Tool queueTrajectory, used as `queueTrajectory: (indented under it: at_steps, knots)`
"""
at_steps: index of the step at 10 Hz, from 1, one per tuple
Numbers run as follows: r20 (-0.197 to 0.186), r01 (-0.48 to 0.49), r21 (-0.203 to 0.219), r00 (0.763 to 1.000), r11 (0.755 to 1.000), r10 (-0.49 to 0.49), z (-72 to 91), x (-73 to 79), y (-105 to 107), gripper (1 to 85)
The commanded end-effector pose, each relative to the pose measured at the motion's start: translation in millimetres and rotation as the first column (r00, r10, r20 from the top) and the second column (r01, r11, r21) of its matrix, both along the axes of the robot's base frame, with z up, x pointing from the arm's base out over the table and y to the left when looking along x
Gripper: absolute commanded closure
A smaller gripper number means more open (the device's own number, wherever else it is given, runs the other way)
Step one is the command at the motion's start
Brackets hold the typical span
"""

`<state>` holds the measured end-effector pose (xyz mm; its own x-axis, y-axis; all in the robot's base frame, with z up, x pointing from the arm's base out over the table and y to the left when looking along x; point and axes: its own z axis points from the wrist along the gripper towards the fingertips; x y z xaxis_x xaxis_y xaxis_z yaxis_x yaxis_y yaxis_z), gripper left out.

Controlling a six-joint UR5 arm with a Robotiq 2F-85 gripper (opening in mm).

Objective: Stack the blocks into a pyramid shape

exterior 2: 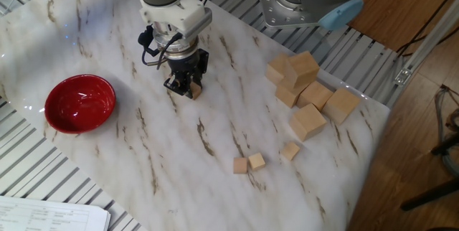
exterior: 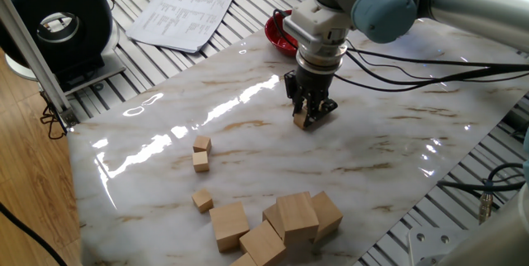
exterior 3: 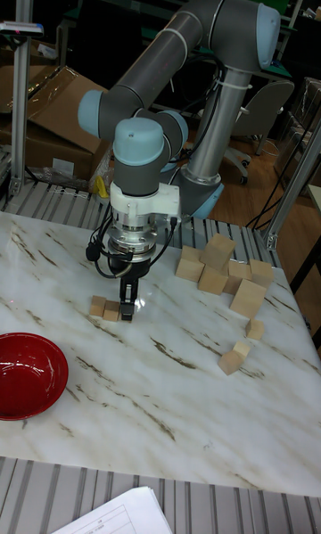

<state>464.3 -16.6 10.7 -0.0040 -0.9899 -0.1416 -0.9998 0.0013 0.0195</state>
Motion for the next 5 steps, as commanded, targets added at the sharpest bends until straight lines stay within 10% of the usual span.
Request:
queueTrajectory:
  at_steps: [1, 5]
  knots:
    - [0.006, 0.002, 0.011, 1.000, 1.000, -0.002, 1.4, 1.8, 1.6, 59.3]
    - [0.001, -0.008, 0.005, 1.000, 1.000, 0.008, 1.0, -0.3, -0.3, 49.3]
